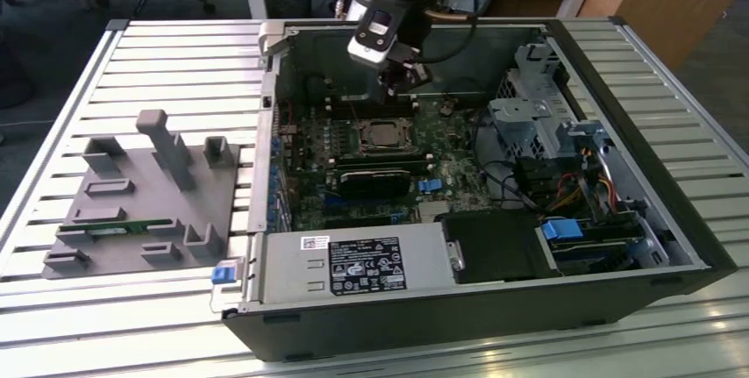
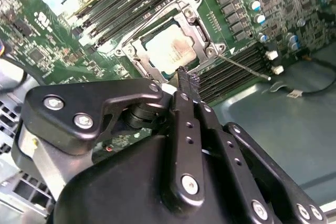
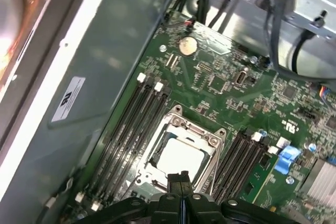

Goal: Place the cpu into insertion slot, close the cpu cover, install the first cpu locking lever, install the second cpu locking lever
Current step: 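Install the first cpu locking lever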

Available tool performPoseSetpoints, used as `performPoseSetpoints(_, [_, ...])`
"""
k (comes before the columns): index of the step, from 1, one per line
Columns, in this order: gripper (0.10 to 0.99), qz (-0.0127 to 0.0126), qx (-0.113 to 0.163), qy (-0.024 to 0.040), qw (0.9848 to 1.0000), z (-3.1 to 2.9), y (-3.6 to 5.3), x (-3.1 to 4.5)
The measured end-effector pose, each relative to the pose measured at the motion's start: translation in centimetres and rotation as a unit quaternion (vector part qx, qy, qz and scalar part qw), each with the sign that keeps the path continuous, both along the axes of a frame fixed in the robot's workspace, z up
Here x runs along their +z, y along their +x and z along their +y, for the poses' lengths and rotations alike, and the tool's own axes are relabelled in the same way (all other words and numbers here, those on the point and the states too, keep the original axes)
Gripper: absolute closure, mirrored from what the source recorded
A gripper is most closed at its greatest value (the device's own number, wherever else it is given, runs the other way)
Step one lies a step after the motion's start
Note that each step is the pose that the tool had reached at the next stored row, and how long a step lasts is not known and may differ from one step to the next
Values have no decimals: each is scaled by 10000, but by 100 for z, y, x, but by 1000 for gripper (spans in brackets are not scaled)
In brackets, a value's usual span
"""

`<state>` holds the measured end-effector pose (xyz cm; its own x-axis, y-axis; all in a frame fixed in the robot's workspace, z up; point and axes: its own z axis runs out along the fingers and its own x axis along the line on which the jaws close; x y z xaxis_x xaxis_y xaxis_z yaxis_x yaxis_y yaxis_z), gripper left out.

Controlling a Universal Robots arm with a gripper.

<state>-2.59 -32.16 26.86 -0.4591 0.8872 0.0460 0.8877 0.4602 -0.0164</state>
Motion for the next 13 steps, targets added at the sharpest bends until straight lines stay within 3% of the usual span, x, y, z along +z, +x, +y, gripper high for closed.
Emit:
performPoseSetpoints(6, [980, 0, 342, 1, 9994, 0, 0, 0])
performPoseSetpoints(13, [980, 0, 686, 3, 9976, 0, 0, 0])
